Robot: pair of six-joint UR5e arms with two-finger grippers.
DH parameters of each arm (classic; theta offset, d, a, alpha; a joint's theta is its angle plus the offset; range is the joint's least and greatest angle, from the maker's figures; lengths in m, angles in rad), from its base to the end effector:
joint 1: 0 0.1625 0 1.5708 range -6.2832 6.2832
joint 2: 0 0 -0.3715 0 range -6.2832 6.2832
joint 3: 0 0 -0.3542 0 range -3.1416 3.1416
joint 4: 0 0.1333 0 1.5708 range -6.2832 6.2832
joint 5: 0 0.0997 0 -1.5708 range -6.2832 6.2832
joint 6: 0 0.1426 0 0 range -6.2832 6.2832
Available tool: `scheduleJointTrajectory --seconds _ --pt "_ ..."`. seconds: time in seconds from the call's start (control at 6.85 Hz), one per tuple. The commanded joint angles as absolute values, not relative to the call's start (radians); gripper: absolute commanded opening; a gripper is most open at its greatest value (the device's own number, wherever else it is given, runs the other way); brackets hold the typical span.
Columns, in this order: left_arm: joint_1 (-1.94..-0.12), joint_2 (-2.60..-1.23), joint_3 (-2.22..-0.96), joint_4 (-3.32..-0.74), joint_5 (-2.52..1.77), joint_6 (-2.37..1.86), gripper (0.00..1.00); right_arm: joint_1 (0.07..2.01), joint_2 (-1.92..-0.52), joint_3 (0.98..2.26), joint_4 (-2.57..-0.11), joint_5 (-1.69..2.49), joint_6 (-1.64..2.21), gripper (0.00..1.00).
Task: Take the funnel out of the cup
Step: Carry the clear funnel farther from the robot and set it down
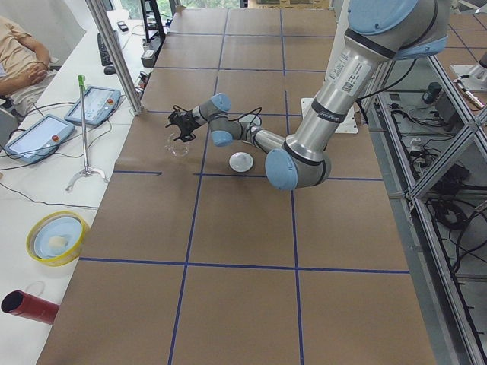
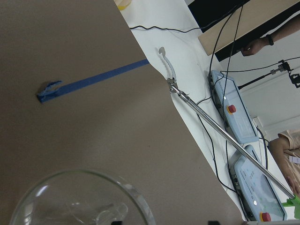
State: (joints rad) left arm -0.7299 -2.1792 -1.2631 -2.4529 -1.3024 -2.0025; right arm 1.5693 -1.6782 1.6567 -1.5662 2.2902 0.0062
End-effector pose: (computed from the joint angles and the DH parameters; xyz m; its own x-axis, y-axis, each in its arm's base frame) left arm 0.4192 -0.6047 0.3222 -0.0895 -0.4613 -0.8827 0.8681 0.3984 -0.2962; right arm 0.0387 -0.4122 0.6484 0.7522 0.0162 0.6587 -0.0032 0.9998 -0.0210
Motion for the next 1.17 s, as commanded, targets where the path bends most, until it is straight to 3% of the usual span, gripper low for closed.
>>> scheduleJointTrajectory --seconds 0.0,0.58,0.88,1.02 --pt "-0.745 -2.134 -1.392 -2.433 -1.475 -1.724 1.00 1.569 -1.678 1.657 -1.566 2.290 0.006 1.00" --pt "-0.862 -2.051 -1.824 -1.824 -1.915 -1.146 1.00 1.569 -1.678 1.657 -1.566 2.290 0.006 1.00" --pt "-0.919 -1.926 -2.033 -1.587 -1.956 -0.973 1.00 1.569 -1.678 1.657 -1.566 2.290 0.006 1.00" --pt "-0.910 -1.829 -2.080 -1.613 -1.959 -0.970 1.00 1.569 -1.678 1.657 -1.566 2.290 0.006 1.00"
